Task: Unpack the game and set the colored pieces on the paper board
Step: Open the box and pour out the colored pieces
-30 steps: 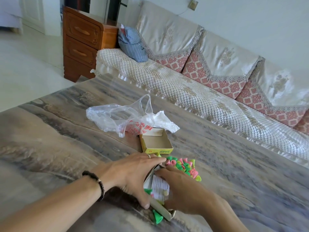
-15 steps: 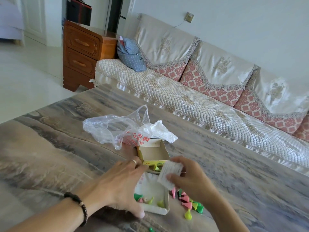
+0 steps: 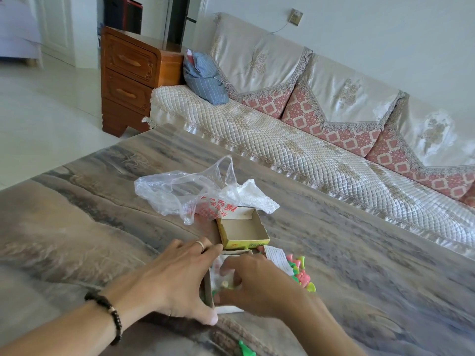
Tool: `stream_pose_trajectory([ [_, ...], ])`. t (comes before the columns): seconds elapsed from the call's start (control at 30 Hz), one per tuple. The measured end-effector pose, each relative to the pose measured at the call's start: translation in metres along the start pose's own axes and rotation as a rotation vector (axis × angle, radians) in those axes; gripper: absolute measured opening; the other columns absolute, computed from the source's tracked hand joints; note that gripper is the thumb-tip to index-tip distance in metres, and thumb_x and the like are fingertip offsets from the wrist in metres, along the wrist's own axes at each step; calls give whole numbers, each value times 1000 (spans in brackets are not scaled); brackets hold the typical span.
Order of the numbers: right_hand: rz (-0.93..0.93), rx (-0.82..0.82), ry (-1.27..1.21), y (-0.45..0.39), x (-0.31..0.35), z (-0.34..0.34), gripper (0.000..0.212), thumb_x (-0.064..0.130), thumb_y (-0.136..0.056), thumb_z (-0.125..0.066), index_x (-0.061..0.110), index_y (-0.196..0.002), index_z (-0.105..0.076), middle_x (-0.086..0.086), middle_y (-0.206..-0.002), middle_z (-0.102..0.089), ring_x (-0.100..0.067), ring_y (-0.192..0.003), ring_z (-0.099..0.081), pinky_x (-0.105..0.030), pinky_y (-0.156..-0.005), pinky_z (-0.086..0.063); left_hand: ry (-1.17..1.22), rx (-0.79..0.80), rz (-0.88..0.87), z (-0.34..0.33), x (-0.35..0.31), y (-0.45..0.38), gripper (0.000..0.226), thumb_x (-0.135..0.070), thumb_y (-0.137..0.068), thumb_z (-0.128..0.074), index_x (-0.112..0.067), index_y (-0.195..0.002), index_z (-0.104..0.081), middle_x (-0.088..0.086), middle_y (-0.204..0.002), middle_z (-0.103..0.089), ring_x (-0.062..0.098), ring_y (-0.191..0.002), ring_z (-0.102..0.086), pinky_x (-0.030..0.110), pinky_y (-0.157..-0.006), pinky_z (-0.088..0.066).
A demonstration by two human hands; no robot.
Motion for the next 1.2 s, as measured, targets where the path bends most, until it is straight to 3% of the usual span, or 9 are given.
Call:
stream_pose_trajectory([
  [0.17,72,73,-25,-10,12,-3,25,22,-78,-71,19,-102,-68,4,-103,-66,-14,-95,-56,-26,-79,-45,9,-32,-16,3,-1,0,112,-70,-58,-65,-25,-149,-17,-6,-145,-28,13,-133,-26,30,-112,-17],
  [0.4,-31,40,-65,-12,3,-6,18,16,-78,-68,22,-94,-71,6,-93,-64,-12,-87,-59,-18,-69,-45,-13,4,12,0,1,0,117,-72,-62,-63,-25,-152,-6,-3,-153,-18,12,-141,-12,35,-118,-2],
  [0.53,-189,-1,-342,-7,-14,-3,17,9,-73,-66,25,-71,-61,5,-65,-62,-11,-56,-60,-19,-54,-48,-21,30,24,-2,1,2,117,-72,-62,-61,-24,-152,-4,-1,-155,-17,12,-144,-12,40,-119,3],
  [0.63,-265,-56,-598,1,-31,5,11,5,-74,-66,15,-71,-64,0,-57,-64,-17,-53,-62,-29,-55,-51,-19,40,25,-1,3,4,116,-73,-62,-60,-24,-152,-6,-1,-153,-21,12,-143,-16,41,-119,4],
  [0.77,-350,-323,-846,13,-66,36,3,-2,-76,-69,0,-76,-67,-14,-61,-66,-23,-54,-58,-34,-59,-50,-10,44,31,0,5,6,116,-73,-63,-62,-23,-152,-6,-2,-152,-22,11,-142,-18,40,-119,4],
  [0.83,-414,-428,-751,20,-86,46,5,-1,-78,-69,4,-77,-68,-12,-63,-67,-22,-54,-59,-37,-60,-52,-19,43,34,2,4,6,116,-73,-63,-63,-22,-151,-7,0,-153,-22,13,-142,-18,40,-119,5],
  [0.97,-385,-319,-27,22,-83,42,17,25,-84,-65,27,-101,-66,8,-93,-61,-12,-81,-58,-24,-68,-46,-30,28,44,3,4,6,116,-75,-62,-63,-22,-151,-10,0,-151,-25,14,-141,-20,40,-119,4],
  [1.07,-114,-351,-38,22,-35,42,15,30,-81,-65,30,-96,-65,13,-87,-57,-5,-76,-56,-19,-67,-42,-45,25,47,1,5,5,119,-76,-61,-61,-22,-152,-8,1,-151,-25,15,-142,-18,41,-119,4],
  [1.2,35,-56,-68,5,9,5,35,38,-78,-72,29,-111,-65,12,-97,-60,-6,-81,-57,-18,-72,-45,-37,21,38,-1,6,5,120,-77,-60,-60,-22,-152,-7,0,-153,-21,14,-142,-16,42,-119,4],
])
Point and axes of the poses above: each hand's wrist, its own y-axis away from the middle knuckle, its own z-axis out of the back of the hand, x = y × z, the point moved 7 cm from there along -y, towards the middle knuckle
